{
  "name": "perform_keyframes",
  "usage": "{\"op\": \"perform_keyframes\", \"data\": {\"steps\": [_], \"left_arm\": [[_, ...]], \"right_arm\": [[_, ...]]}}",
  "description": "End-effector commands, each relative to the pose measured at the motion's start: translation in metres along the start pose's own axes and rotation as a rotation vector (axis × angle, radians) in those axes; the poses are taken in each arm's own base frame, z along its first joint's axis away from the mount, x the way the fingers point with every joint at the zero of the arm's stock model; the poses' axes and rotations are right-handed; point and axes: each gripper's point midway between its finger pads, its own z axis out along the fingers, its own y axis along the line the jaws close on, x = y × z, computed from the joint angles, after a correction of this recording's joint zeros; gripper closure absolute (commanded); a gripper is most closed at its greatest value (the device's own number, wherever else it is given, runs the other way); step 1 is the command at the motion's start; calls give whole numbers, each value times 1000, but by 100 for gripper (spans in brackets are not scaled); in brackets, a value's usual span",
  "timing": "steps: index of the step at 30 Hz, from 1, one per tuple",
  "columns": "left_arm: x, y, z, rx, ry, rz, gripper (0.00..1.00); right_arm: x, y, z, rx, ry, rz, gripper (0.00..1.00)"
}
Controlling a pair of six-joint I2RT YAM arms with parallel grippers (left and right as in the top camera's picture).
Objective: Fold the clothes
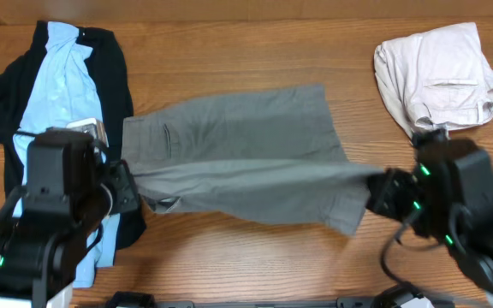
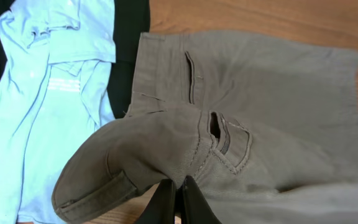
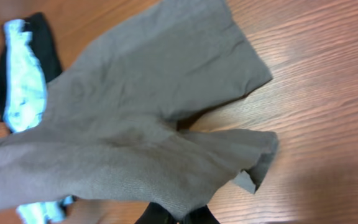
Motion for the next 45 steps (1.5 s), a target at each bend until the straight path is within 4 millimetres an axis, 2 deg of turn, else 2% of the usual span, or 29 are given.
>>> {"op": "perform_keyframes", "data": {"steps": [1,4,6,9,15,17,22,27,30,31,32,33,34,36,39,41,43,45], "left_arm": [[-11,0,18,-36,26,20,96],[-24,-5,38,-49,30,48,96],[-44,-5,62,-100,10,55,96],[-58,-6,86,-133,7,56,96],[-81,-13,146,-173,11,58,96],[-84,-17,170,-178,21,42,96],[-89,-23,218,-183,35,33,96],[-77,-21,256,-207,97,40,96],[-70,-18,269,-230,126,47,96],[-68,-17,273,-236,131,48,89],[-68,-16,279,-241,134,50,71],[-67,-16,282,-245,136,51,58],[-68,-16,285,-246,131,50,39],[-71,-16,285,-251,117,50,22],[-81,-17,276,-257,107,56,13],[-89,-18,257,-261,119,58,4],[-89,-19,225,-260,184,67,0],[-77,-23,209,-233,267,69,0]], "right_arm": [[-24,0,28,103,-13,-35,96],[-36,-1,59,168,22,-37,96],[-51,-6,84,208,40,-19,96],[-69,-15,106,227,39,1,96],[-113,-17,156,178,3,-32,96],[-125,-17,176,169,-12,-48,96],[-145,-14,220,159,-42,-74,96],[-144,-22,264,177,-8,-71,96],[-144,-25,283,182,1,-75,95],[-144,-26,287,182,0,-75,86],[-146,-26,294,177,-7,-75,64],[-148,-25,297,174,-14,-76,51],[-151,-23,300,162,-24,-85,25],[-154,-18,299,143,-32,-102,11],[-158,-7,281,113,-23,-102,7],[-158,6,259,75,9,-101,6],[-145,21,229,26,101,-132,4],[-126,23,219,0,196,-156,2]]}}
